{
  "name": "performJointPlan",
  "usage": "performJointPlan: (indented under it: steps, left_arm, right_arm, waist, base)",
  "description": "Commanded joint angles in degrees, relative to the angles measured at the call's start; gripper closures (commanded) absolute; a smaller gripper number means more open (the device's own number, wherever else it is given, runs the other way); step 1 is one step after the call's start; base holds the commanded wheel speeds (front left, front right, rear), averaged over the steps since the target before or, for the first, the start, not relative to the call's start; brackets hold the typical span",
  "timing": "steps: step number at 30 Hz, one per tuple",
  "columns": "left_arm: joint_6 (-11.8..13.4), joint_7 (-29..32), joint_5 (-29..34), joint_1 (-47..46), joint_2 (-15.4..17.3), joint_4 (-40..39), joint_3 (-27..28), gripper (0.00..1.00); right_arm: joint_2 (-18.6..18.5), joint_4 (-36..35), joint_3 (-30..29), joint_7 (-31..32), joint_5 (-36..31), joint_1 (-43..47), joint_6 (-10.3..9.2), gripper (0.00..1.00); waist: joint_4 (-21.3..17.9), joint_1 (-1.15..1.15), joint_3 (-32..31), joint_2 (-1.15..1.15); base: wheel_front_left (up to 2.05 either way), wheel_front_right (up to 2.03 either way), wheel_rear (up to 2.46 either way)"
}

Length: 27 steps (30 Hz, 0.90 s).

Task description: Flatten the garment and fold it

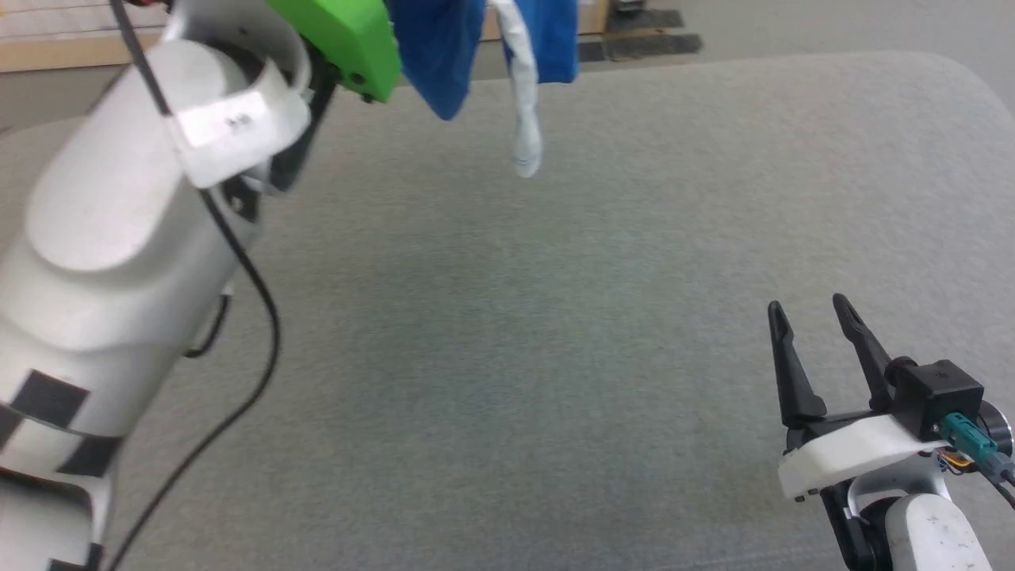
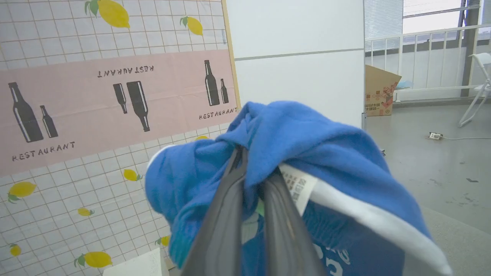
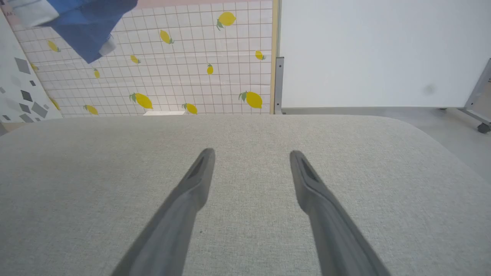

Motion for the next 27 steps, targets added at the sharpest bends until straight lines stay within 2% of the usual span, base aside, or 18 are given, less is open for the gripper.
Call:
performJointPlan:
  steps: [1,5,8,13,17,18,19,20,21,27]
  left_arm:
    - [0.96,-1.11,0.15,1.61,-1.04,0.01,-0.07,1.00]
    - [2.63,-3.08,-0.17,6.51,-2.88,0.29,-1.35,1.00]
    - [3.18,-3.83,-0.64,12.57,-2.69,1.22,-3.24,1.00]
    - [1.61,-3.95,0.73,22.88,0.11,5.03,-9.25,1.00]
    - [0.71,-3.31,0.70,26.71,1.07,8.57,-11.59,1.00]
    - [0.20,-2.74,0.64,27.10,1.12,9.58,-12.21,0.95]
    - [0.06,-2.63,0.57,27.24,1.05,10.32,-12.38,0.40]
    - [0.18,-2.83,0.51,27.25,0.90,11.18,-12.30,0.04]
    - [0.22,-3.10,0.49,27.20,0.70,11.82,-12.25,0.00]
    - [0.53,-5.85,-0.55,26.99,-0.73,14.27,-10.82,0.00]
  right_arm:
    - [0.13,0.39,-0.12,-0.68,0.59,-0.83,-0.10,0.00]
    - [0.13,1.05,-0.50,-1.52,0.95,-0.59,-0.10,0.00]
    - [0.13,1.30,-0.70,-2.01,1.05,-0.57,-0.10,0.00]
    - [0.13,1.59,-0.72,-2.21,0.74,-0.92,-0.10,0.00]
    - [0.13,1.60,-0.74,-1.78,0.05,-1.21,-0.10,0.00]
    - [0.14,1.60,-0.65,-1.63,-0.17,-1.25,-0.10,0.00]
    - [0.14,1.57,-0.55,-1.48,-0.35,-1.24,-0.10,0.00]
    - [0.14,1.51,-0.41,-1.27,-0.53,-1.23,-0.10,0.00]
    - [0.14,1.47,-0.43,-1.15,-0.64,-1.19,-0.10,0.00]
    - [0.14,1.35,-0.63,-0.21,-1.19,-0.43,-0.10,0.00]
  waist:
    - [-3.83,0.01,2.10,0.00]
    - [-4.91,0.01,3.58,0.00]
    - [-4.82,0.01,4.48,0.00]
    - [-3.53,0.01,5.45,0.00]
    - [-1.60,0.01,5.57,0.00]
    - [-1.07,0.01,5.47,0.00]
    - [-0.63,0.01,5.33,0.00]
    - [-0.16,0.01,5.12,0.00]
    - [0.30,0.01,4.86,0.00]
    - [2.95,0.01,2.10,0.00]
  base:
    - [0.00,0.00,0.00]
    - [0.00,0.00,0.00]
    - [0.00,0.00,0.00]
    - [0.00,0.00,0.00]
    - [0.00,0.00,0.00]
    - [0.00,0.00,0.00]
    - [0.00,0.00,0.00]
    - [0.00,0.00,0.00]
    - [0.00,0.00,0.00]
    - [0.00,0.00,0.00]
